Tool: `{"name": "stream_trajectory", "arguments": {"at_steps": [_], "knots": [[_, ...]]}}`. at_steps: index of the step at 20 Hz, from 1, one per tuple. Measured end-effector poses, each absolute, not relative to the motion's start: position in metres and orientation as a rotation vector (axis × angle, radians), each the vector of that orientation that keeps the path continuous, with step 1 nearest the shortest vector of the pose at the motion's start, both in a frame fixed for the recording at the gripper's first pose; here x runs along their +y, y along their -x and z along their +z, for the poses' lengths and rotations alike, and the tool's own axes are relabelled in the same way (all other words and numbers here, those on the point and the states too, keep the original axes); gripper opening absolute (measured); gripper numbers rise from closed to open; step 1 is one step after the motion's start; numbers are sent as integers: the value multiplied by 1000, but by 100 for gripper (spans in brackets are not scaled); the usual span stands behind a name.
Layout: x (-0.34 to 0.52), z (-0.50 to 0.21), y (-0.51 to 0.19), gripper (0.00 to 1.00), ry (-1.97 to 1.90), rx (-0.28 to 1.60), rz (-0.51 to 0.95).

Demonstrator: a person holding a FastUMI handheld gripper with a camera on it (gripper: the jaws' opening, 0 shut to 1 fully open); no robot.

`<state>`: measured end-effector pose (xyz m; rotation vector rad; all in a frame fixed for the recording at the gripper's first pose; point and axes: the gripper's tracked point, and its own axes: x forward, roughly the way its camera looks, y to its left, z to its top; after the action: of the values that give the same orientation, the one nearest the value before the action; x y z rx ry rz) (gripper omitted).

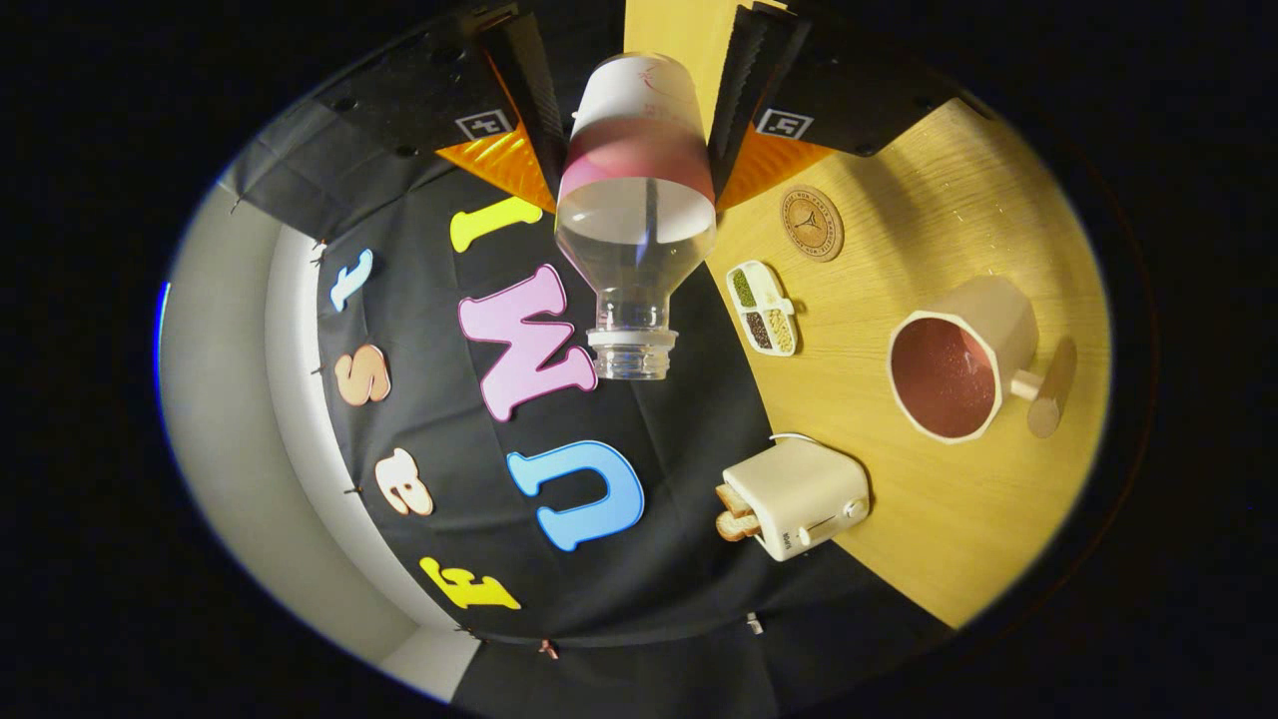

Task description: Take the bottle from table, then pour the juice into the cup, finally place the bottle on the coaster

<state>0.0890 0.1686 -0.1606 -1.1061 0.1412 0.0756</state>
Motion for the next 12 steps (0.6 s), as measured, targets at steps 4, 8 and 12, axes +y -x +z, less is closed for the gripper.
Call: {"name": "stream_trajectory", "arguments": {"at_steps": [4, 8, 12], "knots": [[180, -166, -89, 73, 1203, 129, 103], [189, -171, -91, 72, 1280, 107, 135], [198, -174, -91, 73, 1340, 90, 161]]}}
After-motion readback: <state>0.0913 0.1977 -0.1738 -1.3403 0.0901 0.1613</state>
